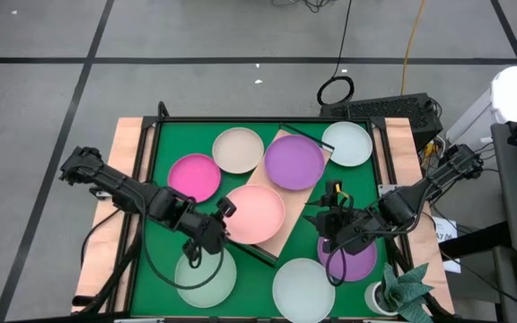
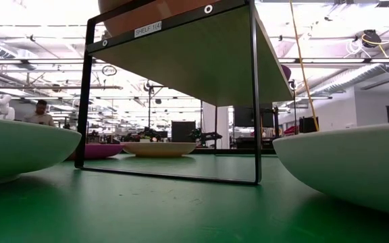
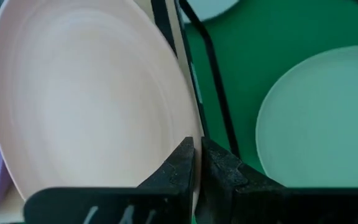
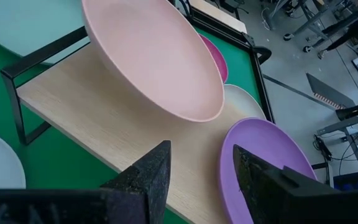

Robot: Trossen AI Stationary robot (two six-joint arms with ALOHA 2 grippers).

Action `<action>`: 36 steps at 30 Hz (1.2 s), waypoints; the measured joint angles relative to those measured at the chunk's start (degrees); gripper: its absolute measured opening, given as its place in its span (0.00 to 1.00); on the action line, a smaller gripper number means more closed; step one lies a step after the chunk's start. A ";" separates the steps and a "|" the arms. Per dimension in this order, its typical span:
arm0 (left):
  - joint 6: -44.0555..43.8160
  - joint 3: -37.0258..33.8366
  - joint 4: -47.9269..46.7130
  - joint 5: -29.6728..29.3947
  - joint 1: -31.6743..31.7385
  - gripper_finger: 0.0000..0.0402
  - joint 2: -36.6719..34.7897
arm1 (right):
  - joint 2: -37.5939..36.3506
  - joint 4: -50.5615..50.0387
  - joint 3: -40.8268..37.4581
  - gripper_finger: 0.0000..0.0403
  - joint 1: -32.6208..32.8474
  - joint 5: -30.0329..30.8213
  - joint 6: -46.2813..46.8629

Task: Place and stack plates onto a shelf
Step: Put the light pink plate on the shelf

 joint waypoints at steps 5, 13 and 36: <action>0.39 0.00 2.63 2.35 1.61 0.06 0.00 | 0.00 0.00 0.00 0.39 0.00 -0.05 -0.01; -0.90 0.00 2.59 3.68 3.59 0.06 0.00 | 0.00 -0.02 0.00 0.39 0.00 -0.12 -0.04; -3.45 -4.48 9.92 4.21 3.77 0.07 0.52 | 0.00 -0.04 -0.02 0.39 0.00 -0.34 -0.04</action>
